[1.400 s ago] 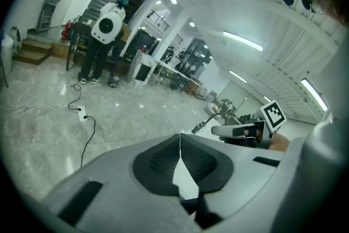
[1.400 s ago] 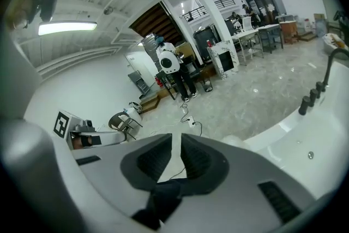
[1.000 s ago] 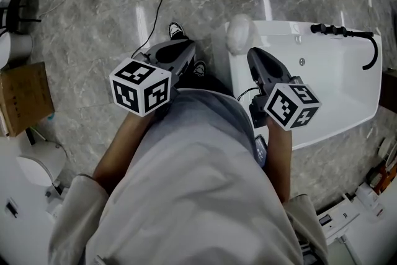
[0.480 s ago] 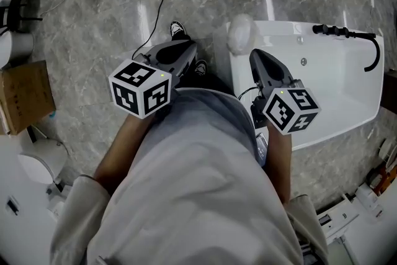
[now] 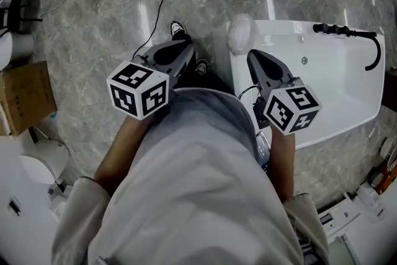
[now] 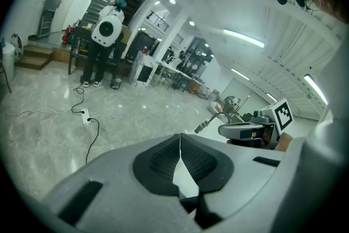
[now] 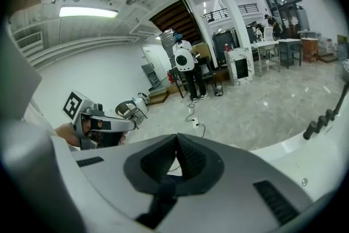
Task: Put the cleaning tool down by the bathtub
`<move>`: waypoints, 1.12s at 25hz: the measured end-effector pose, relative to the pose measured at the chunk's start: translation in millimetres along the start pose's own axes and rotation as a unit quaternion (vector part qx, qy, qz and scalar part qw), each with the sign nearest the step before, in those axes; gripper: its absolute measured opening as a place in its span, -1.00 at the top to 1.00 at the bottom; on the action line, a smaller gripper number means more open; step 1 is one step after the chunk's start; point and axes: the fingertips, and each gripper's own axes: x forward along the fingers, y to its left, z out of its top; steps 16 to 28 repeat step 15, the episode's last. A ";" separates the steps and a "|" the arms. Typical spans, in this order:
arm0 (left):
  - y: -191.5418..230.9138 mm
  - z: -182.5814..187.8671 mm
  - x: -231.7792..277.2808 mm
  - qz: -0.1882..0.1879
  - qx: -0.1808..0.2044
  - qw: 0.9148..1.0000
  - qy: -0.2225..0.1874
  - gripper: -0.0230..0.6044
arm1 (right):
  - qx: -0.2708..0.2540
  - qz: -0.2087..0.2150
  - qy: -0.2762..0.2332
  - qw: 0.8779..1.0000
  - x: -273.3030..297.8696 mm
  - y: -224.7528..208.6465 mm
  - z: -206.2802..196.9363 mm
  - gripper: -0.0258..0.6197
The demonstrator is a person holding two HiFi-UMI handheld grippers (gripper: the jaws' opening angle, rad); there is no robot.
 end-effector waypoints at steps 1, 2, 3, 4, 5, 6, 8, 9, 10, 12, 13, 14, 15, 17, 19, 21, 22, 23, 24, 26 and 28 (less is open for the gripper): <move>-0.5 0.0 0.6 -0.001 0.000 1.000 0.001 0.90 | 0.003 0.003 0.003 1.000 -0.2 0.0 -1.2 0.89; -1.1 0.0 1.0 -0.003 0.001 1.000 0.001 0.90 | 0.007 0.006 0.005 1.000 -0.3 -0.1 -2.3 0.89; -1.6 0.3 1.1 -0.005 0.000 1.000 0.000 0.90 | 0.009 0.007 0.007 1.000 -0.5 -0.3 -3.4 0.89; -2.0 0.6 1.1 -0.007 -0.001 1.000 -0.002 0.90 | 0.009 0.006 0.009 1.000 -0.7 -0.6 -4.4 0.88; -2.1 1.0 1.1 -0.009 -0.002 1.000 -0.003 0.90 | 0.007 0.005 0.011 1.000 -1.0 -0.9 -5.3 0.88; -2.0 1.1 1.3 -0.009 -0.004 1.000 -0.004 0.90 | 0.004 0.004 0.013 1.000 -1.2 -1.1 -5.8 0.88; -1.4 0.8 2.1 -0.009 -0.006 1.000 -0.003 0.90 | 0.002 0.004 0.016 1.000 -0.7 -1.7 -5.4 0.88; -1.4 0.6 2.7 -0.009 -0.006 1.000 -0.002 0.90 | 0.003 0.006 0.015 1.000 -0.4 -1.9 -4.7 0.88; -1.7 0.4 3.1 -0.009 -0.006 1.000 -0.001 0.90 | 0.004 0.007 0.014 1.000 -0.4 -2.1 -3.9 0.88; -2.7 0.1 3.8 -0.009 -0.004 1.000 0.001 0.90 | 0.004 0.009 0.012 1.000 -1.4 -2.4 -2.3 0.88; -3.1 0.1 4.1 -0.009 -0.003 1.000 0.001 0.90 | 0.002 0.009 0.012 1.000 -2.1 -2.4 -1.5 0.88; -3.4 0.1 4.2 -0.009 -0.002 1.000 0.001 0.90 | 0.000 0.010 0.011 1.000 -2.8 -2.3 -0.8 0.88; -3.7 0.1 4.3 -0.009 -0.002 1.000 0.001 0.90 | -0.003 0.011 0.010 1.000 -3.4 -2.2 -0.1 0.88; -3.7 0.1 4.3 -0.009 -0.002 1.000 0.001 0.90 | -0.003 0.011 0.010 1.000 -3.4 -2.2 -0.1 0.88; -3.7 0.1 4.3 -0.009 -0.002 1.000 0.001 0.90 | -0.003 0.011 0.010 1.000 -3.4 -2.2 -0.1 0.88; -3.7 0.1 4.3 -0.009 -0.002 1.000 0.001 0.90 | -0.003 0.011 0.010 1.000 -3.4 -2.2 -0.1 0.88; -3.7 0.1 4.3 -0.009 -0.002 1.000 0.001 0.90 | -0.003 0.011 0.010 1.000 -3.4 -2.2 -0.1 0.88; -3.7 0.1 4.3 -0.009 -0.002 1.000 0.001 0.90 | -0.003 0.011 0.010 1.000 -3.4 -2.2 -0.1 0.88; -3.7 0.1 4.3 -0.009 -0.002 1.000 0.001 0.90 | -0.003 0.011 0.010 1.000 -3.4 -2.2 -0.1 0.88; -3.7 0.1 4.3 -0.009 -0.002 1.000 0.001 0.90 | -0.003 0.011 0.010 1.000 -3.4 -2.2 -0.1 0.88; -3.7 0.1 4.3 -0.009 -0.002 1.000 0.001 0.90 | -0.003 0.011 0.010 1.000 -3.4 -2.2 -0.1 0.88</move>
